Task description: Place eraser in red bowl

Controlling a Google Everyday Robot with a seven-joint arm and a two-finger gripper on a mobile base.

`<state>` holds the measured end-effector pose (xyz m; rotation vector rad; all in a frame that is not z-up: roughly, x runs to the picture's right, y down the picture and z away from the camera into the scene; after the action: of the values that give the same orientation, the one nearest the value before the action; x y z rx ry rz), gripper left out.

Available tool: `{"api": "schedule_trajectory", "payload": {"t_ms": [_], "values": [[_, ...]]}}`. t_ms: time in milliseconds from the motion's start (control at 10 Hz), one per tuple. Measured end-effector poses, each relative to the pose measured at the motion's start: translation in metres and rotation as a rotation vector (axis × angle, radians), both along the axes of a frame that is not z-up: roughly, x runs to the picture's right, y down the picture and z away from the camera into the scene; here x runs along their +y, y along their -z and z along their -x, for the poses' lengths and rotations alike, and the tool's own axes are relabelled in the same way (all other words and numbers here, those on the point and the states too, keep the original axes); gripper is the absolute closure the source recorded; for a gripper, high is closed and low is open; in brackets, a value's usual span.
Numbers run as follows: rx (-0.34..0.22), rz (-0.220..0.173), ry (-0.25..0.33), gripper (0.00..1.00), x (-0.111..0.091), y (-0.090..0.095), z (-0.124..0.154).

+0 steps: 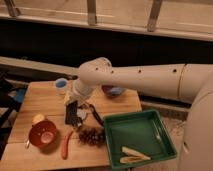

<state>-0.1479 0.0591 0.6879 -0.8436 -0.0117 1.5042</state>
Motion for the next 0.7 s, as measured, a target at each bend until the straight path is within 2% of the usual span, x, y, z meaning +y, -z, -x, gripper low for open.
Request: {"api": "schedule_trajectory", "payload": {"t_ms": [300,500,700], "values": [[0.002,0.003,-0.003,1.00,0.000,-0.001,-0.001],[-0.014,0.014,0.024,1.00,0.010,-0.006,0.008],[-0.059,0.026,0.063,1.00,0.023,-0.014,0.044]]}}
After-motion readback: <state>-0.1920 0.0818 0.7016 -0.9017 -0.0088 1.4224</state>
